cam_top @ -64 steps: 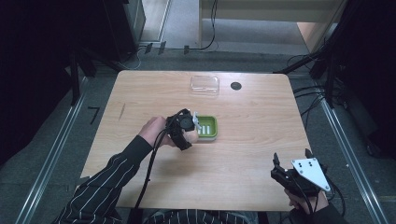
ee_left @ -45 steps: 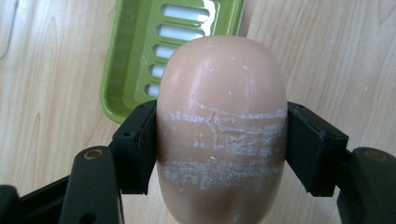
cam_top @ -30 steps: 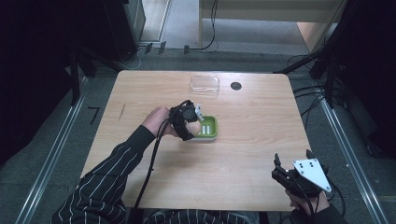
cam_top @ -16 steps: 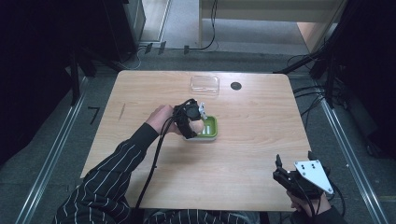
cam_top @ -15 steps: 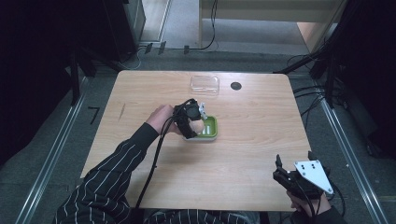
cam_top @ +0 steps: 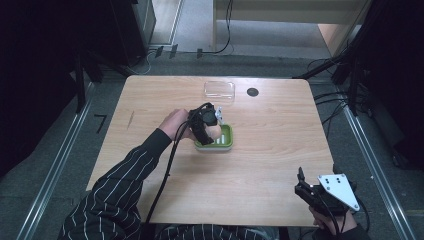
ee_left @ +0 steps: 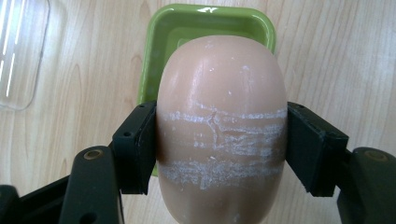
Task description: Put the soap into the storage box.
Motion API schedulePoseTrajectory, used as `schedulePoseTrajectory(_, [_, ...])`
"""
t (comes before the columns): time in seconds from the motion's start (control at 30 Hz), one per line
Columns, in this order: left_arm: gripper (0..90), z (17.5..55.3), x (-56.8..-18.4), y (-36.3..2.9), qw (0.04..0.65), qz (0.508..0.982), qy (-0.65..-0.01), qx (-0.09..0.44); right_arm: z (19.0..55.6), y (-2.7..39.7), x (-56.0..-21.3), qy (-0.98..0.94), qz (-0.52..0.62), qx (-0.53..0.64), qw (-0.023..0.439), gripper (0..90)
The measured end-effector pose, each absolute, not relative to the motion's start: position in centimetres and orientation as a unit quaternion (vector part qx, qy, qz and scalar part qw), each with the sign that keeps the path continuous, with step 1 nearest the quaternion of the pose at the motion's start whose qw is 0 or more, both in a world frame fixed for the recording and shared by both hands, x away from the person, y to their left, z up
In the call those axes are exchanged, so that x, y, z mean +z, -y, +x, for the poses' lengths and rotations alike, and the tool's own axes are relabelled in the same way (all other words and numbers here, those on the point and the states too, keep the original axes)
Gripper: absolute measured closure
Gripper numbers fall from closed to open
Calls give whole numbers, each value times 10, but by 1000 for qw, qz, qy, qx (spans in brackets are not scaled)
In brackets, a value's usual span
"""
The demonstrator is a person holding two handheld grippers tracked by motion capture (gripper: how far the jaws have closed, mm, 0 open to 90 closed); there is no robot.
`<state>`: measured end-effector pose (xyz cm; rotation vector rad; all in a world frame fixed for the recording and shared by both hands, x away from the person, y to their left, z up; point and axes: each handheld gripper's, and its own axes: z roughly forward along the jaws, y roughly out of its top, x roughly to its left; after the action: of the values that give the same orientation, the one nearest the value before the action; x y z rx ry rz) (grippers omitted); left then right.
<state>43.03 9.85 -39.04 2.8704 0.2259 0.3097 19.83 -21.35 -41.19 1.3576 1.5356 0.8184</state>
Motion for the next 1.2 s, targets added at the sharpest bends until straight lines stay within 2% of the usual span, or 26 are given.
schedulePoseTrajectory(1.2, [335,450,-415,-86,119,986,-61,95,192,216,-413,-620,554,318,456,136])
